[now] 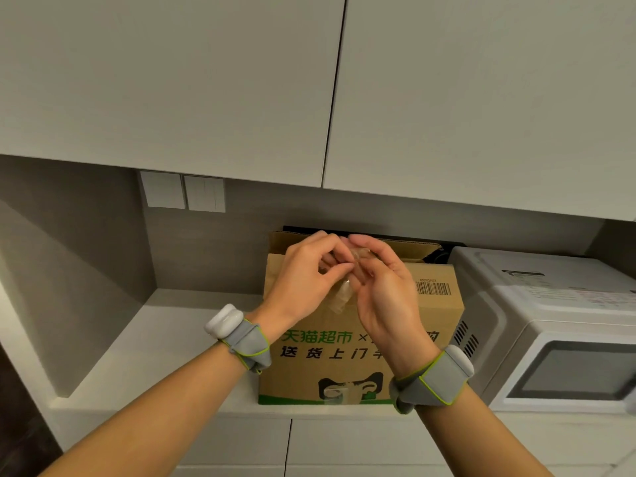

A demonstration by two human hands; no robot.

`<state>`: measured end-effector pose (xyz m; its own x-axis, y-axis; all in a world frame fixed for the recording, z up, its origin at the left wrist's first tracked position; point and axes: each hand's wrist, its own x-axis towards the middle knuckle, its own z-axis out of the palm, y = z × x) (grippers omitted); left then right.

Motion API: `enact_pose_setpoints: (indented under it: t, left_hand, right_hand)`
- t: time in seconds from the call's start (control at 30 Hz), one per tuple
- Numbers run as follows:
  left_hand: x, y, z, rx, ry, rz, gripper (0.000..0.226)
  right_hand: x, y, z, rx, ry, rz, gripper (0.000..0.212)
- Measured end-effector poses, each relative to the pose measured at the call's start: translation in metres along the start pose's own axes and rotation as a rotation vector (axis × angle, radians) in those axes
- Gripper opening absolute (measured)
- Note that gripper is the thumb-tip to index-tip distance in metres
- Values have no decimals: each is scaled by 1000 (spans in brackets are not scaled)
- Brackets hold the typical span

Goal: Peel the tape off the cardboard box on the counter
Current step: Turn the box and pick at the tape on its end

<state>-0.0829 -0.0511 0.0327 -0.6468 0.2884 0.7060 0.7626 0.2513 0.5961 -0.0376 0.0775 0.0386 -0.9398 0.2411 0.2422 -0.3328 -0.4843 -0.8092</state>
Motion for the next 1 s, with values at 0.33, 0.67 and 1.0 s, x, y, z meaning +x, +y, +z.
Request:
enact_pose_setpoints:
  t: [0.33,0.67,1.0]
  left_hand:
    - [7,-11,-20,-379,130,-299,9]
    - [-2,-13,-27,-388,-36,-239,14]
    - [-1,5,6,240,-97,106,20]
  right_hand:
    - [-8,4,15,-155,-294,-2,65]
    - [1,7,9,-529,-1,-270,23]
    - [0,2,8,184,147,-2,30]
